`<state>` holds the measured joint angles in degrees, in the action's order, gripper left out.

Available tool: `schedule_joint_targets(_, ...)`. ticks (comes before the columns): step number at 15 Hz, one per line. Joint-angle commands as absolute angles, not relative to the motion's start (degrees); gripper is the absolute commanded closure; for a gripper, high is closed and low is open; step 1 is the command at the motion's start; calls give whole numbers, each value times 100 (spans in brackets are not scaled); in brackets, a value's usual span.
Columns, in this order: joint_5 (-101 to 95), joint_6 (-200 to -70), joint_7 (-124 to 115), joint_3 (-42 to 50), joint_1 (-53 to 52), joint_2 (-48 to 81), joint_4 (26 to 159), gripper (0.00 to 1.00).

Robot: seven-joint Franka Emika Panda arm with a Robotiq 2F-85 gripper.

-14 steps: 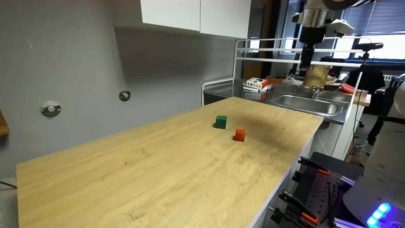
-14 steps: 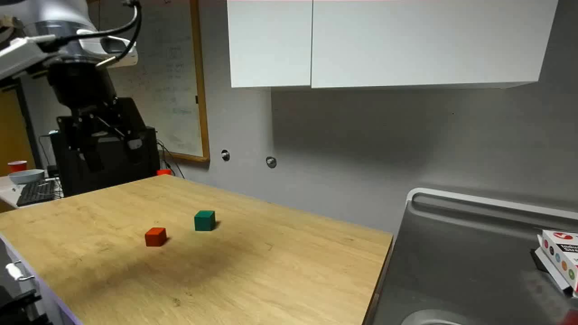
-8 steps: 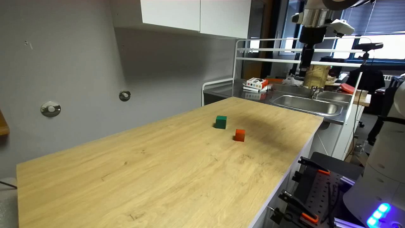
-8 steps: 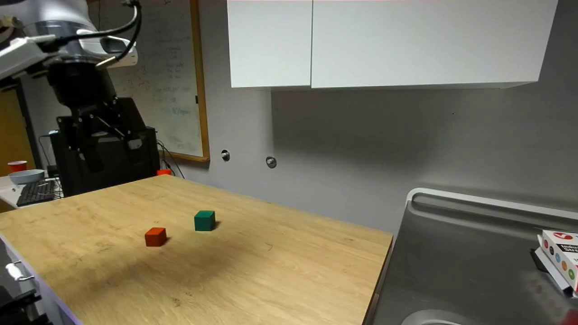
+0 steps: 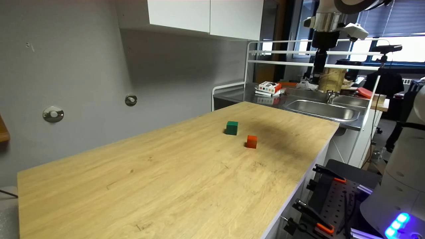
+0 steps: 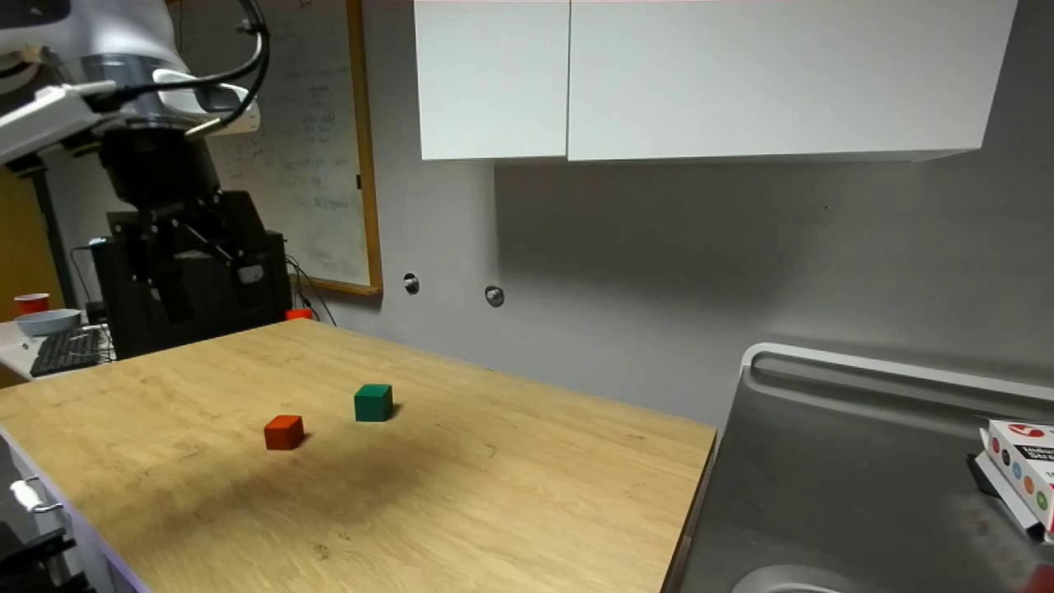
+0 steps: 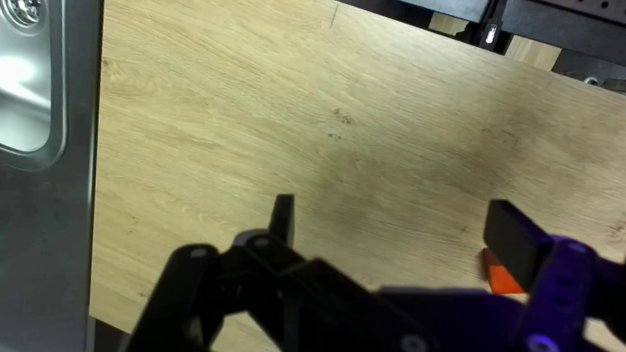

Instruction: Place the orange block on top of the green block

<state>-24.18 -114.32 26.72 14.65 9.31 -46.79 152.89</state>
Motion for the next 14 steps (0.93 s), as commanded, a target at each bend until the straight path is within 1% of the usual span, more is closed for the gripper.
schedule_joint_targets(1,-2258,-11702,2427,1421,681,-3999,15121,0)
schedule_joint_targets(9,-1260,-12763,2715,1223,-166,-2373,14786,0)
schedule_joint_targets(14,-827,-13067,2928,1043,-343,-1259,14429,0)
